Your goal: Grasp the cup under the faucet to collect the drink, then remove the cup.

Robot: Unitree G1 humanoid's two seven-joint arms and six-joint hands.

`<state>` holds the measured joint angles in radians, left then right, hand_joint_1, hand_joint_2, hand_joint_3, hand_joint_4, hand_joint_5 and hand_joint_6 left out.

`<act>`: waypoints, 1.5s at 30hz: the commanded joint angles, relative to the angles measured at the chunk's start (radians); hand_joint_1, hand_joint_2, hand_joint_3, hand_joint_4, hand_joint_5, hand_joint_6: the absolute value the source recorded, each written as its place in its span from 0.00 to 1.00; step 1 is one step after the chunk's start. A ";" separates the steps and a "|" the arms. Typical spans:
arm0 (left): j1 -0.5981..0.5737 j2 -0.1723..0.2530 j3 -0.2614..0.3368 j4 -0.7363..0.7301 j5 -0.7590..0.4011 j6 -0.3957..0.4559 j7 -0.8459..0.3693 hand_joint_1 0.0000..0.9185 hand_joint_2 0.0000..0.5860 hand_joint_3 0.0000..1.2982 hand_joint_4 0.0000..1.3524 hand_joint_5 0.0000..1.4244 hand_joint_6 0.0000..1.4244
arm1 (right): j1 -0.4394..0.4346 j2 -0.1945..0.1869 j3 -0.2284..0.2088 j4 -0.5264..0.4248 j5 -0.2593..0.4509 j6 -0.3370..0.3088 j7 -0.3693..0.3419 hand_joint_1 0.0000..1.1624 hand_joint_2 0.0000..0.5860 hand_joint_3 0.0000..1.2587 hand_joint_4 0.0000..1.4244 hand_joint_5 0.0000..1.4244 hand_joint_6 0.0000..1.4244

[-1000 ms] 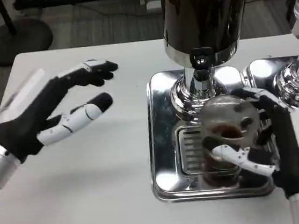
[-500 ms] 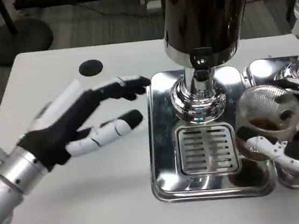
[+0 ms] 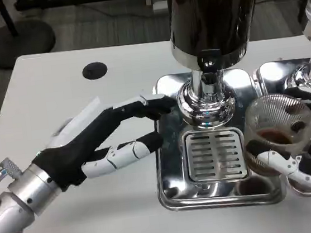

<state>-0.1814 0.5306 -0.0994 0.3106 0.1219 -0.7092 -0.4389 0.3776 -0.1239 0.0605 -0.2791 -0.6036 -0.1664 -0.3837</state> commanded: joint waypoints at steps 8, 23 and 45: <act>0.100 0.007 -0.006 -0.117 -0.063 0.012 -0.058 0.00 0.29 0.20 0.20 0.21 0.19 | 0.099 0.017 0.018 -0.171 0.015 -0.030 0.044 0.67 0.35 0.44 0.46 0.60 0.70; 0.239 0.028 0.016 -0.263 -0.130 0.069 -0.102 0.00 0.30 0.20 0.20 0.21 0.19 | 0.262 0.034 0.038 -0.286 0.028 -0.059 0.084 0.67 0.35 0.45 0.47 0.60 0.70; 0.239 0.022 0.015 -0.258 -0.124 0.073 -0.105 0.00 0.30 0.20 0.20 0.21 0.19 | 0.274 0.042 0.045 -0.299 0.018 -0.067 0.087 0.67 0.35 0.45 0.47 0.61 0.70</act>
<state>0.0569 0.5495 -0.0886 0.0517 0.0023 -0.6419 -0.5351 0.6533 -0.0880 0.1046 -0.5515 -0.5861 -0.1937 -0.2880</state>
